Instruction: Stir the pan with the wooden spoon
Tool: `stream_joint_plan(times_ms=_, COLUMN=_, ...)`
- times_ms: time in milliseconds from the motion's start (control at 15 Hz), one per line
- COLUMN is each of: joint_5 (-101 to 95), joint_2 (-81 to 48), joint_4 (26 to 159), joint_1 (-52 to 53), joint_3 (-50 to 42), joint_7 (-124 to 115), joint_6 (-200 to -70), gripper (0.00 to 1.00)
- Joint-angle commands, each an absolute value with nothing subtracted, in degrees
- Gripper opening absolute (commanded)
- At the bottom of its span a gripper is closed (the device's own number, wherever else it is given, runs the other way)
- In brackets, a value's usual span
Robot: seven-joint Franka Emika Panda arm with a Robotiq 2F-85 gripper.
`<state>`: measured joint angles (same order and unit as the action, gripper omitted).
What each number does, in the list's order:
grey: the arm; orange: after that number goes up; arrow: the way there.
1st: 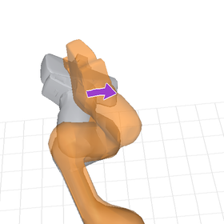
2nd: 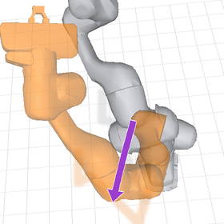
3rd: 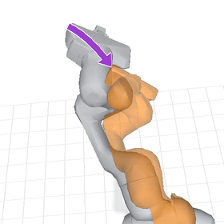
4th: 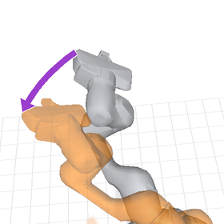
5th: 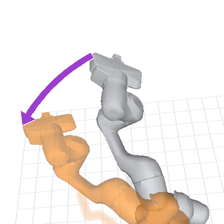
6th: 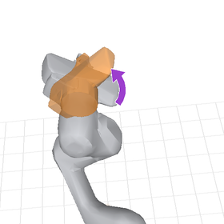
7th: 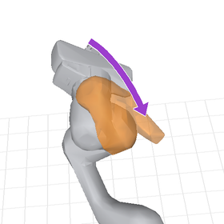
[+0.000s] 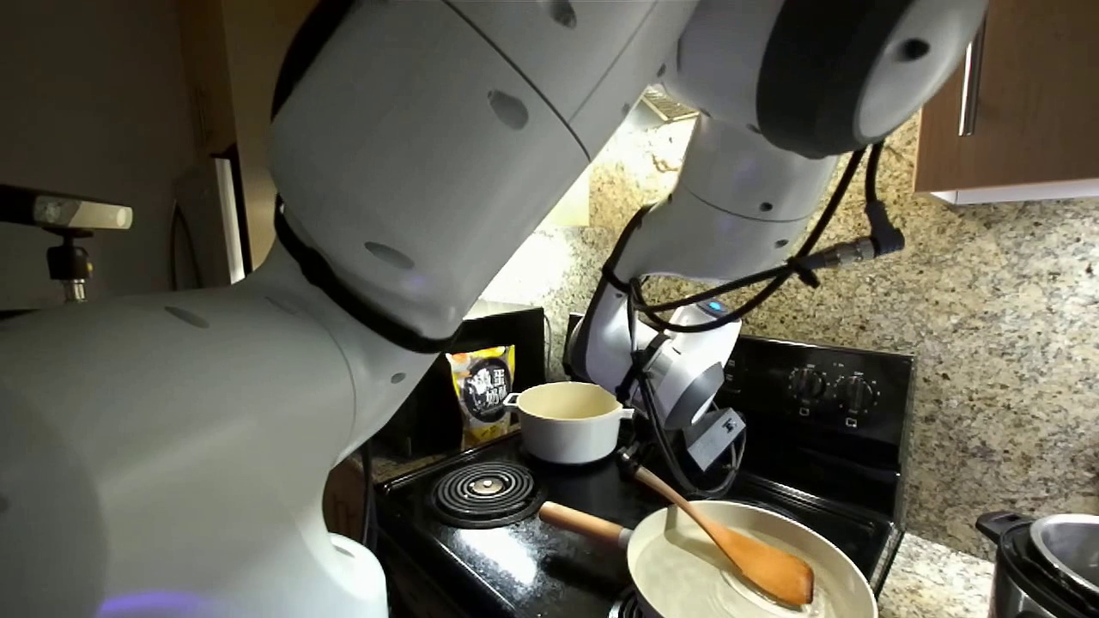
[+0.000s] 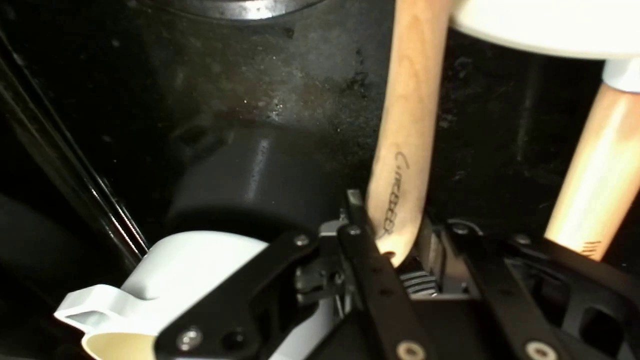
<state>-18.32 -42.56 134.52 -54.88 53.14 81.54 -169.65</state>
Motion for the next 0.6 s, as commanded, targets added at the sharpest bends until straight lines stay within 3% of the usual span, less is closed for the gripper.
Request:
stream_joint_plan(times_ms=0, joint_5=-17.3, joint_2=-49.1, joint_4=135.8, joint_1=-60.3, joint_3=55.2, joint_7=88.0, joint_6=-172.7, gripper=0.12)
stream_joint_plan(times_ms=533, joint_5=-17.0, joint_2=-47.2, joint_4=138.8, joint_1=-65.0, joint_3=56.1, joint_7=85.6, joint_6=-172.4, gripper=0.12)
